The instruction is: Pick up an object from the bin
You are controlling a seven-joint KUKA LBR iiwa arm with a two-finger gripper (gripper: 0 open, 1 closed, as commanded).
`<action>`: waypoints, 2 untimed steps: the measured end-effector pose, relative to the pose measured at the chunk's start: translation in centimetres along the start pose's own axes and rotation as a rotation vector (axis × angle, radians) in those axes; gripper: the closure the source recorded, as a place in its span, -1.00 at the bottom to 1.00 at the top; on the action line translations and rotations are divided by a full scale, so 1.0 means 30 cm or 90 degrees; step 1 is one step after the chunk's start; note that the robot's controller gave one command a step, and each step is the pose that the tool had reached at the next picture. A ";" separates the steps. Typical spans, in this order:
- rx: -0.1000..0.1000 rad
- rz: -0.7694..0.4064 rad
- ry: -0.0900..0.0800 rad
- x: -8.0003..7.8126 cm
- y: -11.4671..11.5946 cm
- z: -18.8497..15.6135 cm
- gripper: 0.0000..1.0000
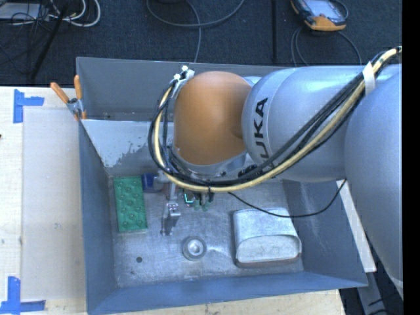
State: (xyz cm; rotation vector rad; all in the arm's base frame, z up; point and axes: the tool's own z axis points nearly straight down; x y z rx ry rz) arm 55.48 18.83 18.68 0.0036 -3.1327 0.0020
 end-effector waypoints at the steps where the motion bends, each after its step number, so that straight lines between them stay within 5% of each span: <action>1: -0.004 0.002 -0.013 -0.124 0.051 0.380 -1.00; 2: -0.002 -0.018 -0.011 -0.123 0.201 0.377 -1.00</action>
Offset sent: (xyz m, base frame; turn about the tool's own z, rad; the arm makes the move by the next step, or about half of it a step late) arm 0.0320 0.0146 -0.1168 0.0012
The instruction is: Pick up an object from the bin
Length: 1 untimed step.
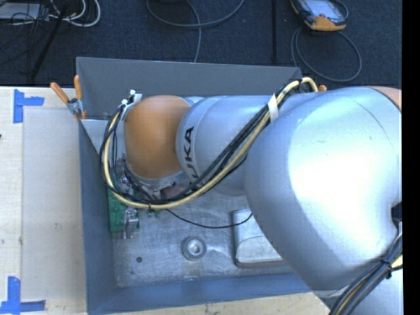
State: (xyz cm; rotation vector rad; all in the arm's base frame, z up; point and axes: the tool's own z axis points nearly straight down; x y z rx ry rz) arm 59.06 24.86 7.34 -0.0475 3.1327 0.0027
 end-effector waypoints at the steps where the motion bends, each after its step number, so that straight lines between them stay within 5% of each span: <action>1: -0.001 0.003 0.002 0.000 -0.004 -0.002 1.00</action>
Offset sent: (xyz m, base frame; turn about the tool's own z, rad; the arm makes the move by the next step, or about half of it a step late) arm 0.0000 0.0000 0.0000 0.0000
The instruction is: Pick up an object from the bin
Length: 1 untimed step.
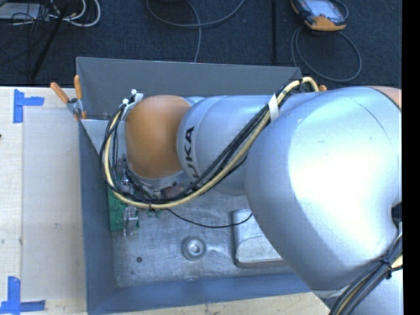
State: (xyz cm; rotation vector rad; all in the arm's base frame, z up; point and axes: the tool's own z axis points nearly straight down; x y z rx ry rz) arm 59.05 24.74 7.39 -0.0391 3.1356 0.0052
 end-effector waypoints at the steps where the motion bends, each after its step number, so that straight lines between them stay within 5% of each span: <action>1: 0.000 -0.145 -0.001 0.075 -0.001 -0.511 1.00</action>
Offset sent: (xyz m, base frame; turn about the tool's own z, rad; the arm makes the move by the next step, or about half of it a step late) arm -0.0245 -0.0024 0.1493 -0.2266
